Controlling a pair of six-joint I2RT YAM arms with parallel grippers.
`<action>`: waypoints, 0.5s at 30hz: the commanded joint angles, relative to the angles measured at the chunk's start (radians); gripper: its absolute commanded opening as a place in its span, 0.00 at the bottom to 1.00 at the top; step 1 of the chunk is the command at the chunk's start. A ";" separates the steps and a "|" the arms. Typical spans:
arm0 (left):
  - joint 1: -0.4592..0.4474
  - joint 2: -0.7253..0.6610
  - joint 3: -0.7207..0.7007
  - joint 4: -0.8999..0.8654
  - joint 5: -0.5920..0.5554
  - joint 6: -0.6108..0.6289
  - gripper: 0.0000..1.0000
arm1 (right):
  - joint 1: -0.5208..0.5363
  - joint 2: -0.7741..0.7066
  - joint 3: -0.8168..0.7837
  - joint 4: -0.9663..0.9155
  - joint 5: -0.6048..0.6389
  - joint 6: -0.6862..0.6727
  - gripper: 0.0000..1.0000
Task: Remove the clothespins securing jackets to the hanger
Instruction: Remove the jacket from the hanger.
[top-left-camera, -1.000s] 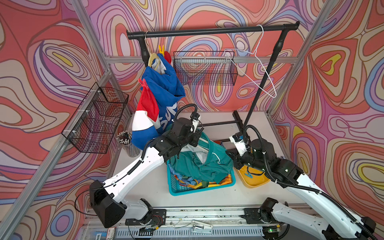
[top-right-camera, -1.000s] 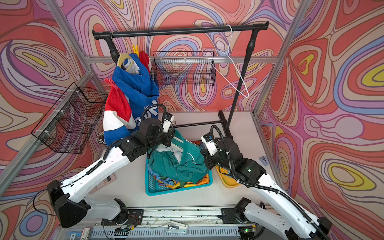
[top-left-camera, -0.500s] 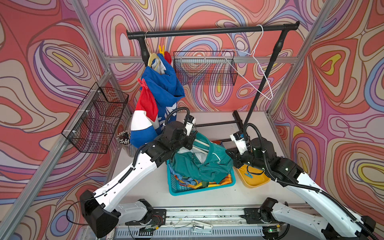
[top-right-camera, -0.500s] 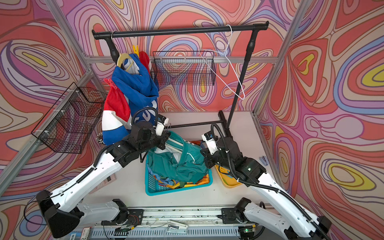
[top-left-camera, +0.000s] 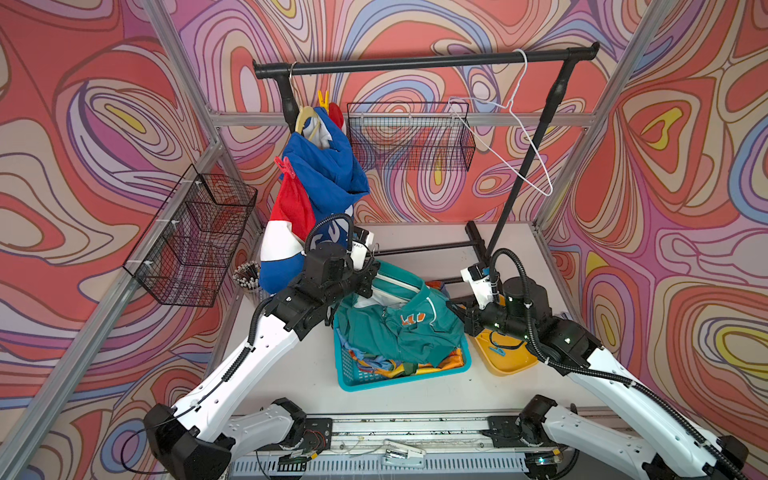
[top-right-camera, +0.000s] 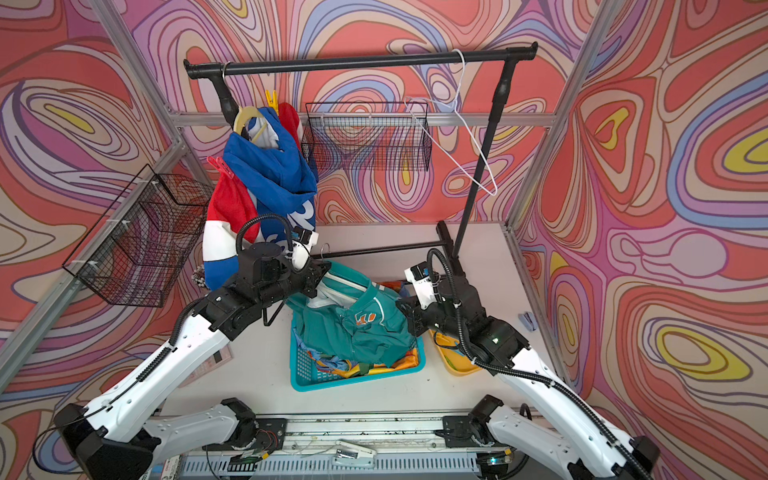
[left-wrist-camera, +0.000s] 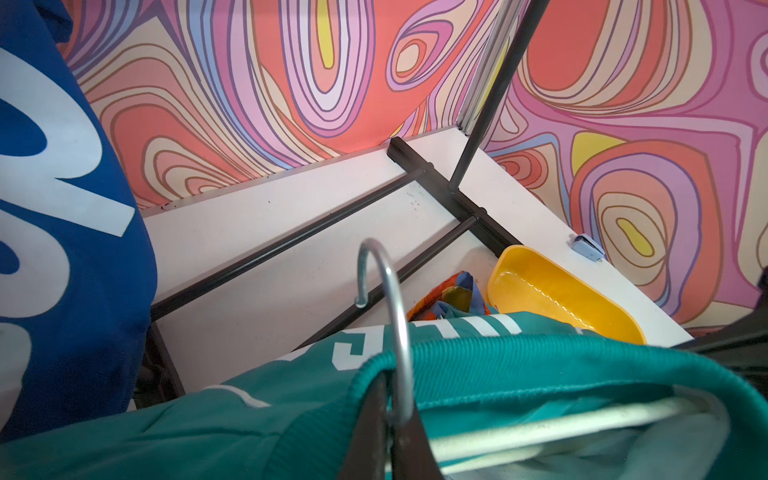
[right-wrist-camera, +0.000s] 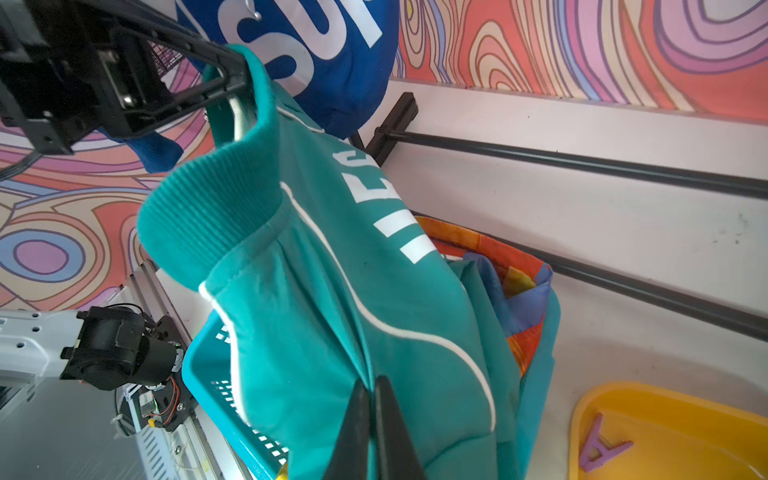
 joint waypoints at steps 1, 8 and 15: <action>0.019 -0.010 0.006 0.072 0.010 -0.051 0.00 | -0.010 0.003 -0.046 0.040 -0.022 0.028 0.00; 0.038 -0.040 -0.005 0.128 0.030 -0.139 0.00 | -0.011 -0.004 -0.123 0.070 -0.014 0.000 0.01; 0.038 -0.018 0.021 0.126 0.056 -0.176 0.00 | -0.011 -0.047 -0.130 0.074 0.038 -0.008 0.27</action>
